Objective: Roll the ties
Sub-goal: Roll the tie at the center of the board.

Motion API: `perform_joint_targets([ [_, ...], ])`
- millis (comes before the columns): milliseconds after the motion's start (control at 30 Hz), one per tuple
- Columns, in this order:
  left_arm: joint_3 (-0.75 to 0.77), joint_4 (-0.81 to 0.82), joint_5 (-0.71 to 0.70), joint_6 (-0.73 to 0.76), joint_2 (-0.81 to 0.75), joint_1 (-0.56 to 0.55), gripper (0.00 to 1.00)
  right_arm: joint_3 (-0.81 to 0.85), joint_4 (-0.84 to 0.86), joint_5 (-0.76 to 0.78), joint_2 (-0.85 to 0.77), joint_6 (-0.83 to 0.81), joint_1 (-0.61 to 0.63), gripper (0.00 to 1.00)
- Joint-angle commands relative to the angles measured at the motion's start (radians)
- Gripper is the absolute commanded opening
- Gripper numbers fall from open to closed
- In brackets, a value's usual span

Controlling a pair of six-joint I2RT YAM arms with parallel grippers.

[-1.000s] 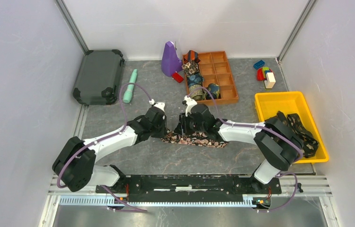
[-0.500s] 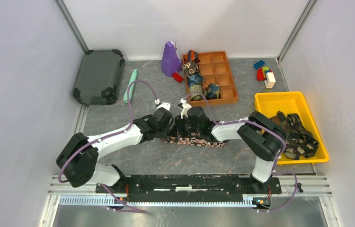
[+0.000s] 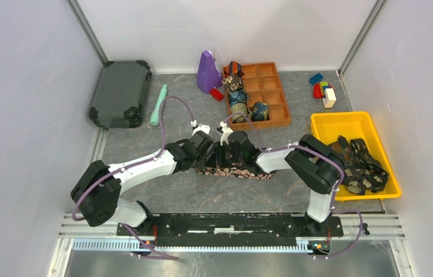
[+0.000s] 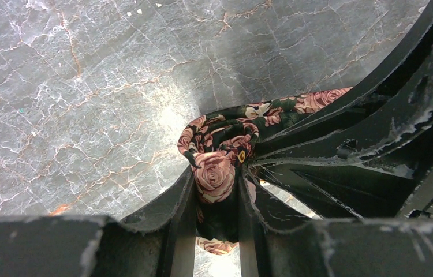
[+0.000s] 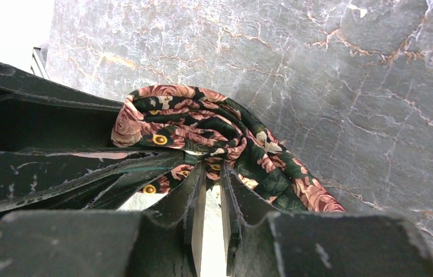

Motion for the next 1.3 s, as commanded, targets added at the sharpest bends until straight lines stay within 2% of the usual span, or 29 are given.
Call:
perform_joint_targets([
  [0,0.058,-0.021,-0.065,0.017,0.019,-0.014,0.26,0.011,-0.017,0.020,-0.028,-0.031,0.006,0.21],
  [267,0.089,-0.072,-0.151,0.030,0.074,-0.040,0.26,-0.033,-0.080,0.045,-0.136,-0.075,-0.025,0.23],
  [600,0.175,-0.168,-0.260,0.000,0.164,-0.088,0.25,-0.162,-0.199,0.136,-0.317,-0.161,-0.154,0.24],
  [733,0.216,-0.216,-0.312,-0.025,0.212,-0.113,0.25,-0.212,-0.233,0.202,-0.398,-0.211,-0.198,0.29],
  [800,0.239,-0.240,-0.333,-0.037,0.238,-0.124,0.25,-0.236,-0.229,0.222,-0.439,-0.239,-0.210,0.34],
  [867,0.257,-0.258,-0.346,-0.047,0.260,-0.134,0.25,-0.259,-0.217,0.222,-0.465,-0.259,-0.225,0.47],
  [967,0.282,-0.273,-0.356,-0.062,0.289,-0.148,0.25,-0.286,-0.201,0.208,-0.492,-0.293,-0.247,0.61],
  [1033,0.297,-0.286,-0.363,-0.076,0.310,-0.156,0.25,-0.304,-0.187,0.203,-0.517,-0.305,-0.258,0.82],
  [1100,0.311,-0.300,-0.369,-0.088,0.331,-0.163,0.25,-0.323,-0.170,0.200,-0.540,-0.306,-0.268,0.96],
  [1267,0.345,-0.330,-0.382,-0.131,0.380,-0.187,0.25,-0.363,-0.140,0.203,-0.596,-0.286,-0.300,0.98],
])
